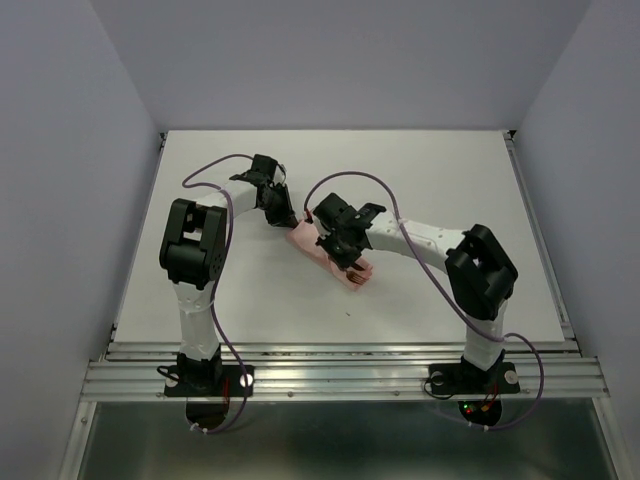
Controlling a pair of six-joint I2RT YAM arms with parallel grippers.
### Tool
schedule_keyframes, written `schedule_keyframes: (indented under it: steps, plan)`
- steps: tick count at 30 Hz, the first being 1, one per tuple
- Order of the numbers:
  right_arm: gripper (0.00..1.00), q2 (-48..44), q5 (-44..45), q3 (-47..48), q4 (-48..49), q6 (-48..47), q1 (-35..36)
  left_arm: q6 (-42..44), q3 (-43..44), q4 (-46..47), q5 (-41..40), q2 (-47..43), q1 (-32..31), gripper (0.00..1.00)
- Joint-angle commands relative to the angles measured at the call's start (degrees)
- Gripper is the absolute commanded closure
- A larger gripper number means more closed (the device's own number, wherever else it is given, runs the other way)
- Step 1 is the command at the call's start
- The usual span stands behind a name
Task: Fold the napkin into a case and place the utensils inside
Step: Stuff the fork into the folded napkin.
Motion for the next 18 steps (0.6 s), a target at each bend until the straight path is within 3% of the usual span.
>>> schedule_keyframes:
  steps: [1,18]
  plan:
    - [0.99,1.18,-0.18,3.08,2.08,2.3,0.61,1.24,-0.66,-0.48,0.28,-3.28,0.25,0.89]
    - [0.99,3.55,2.28,1.76,9.99,1.69,1.14,1.42,-0.75,-0.57,0.46,-3.02,0.34,0.89]
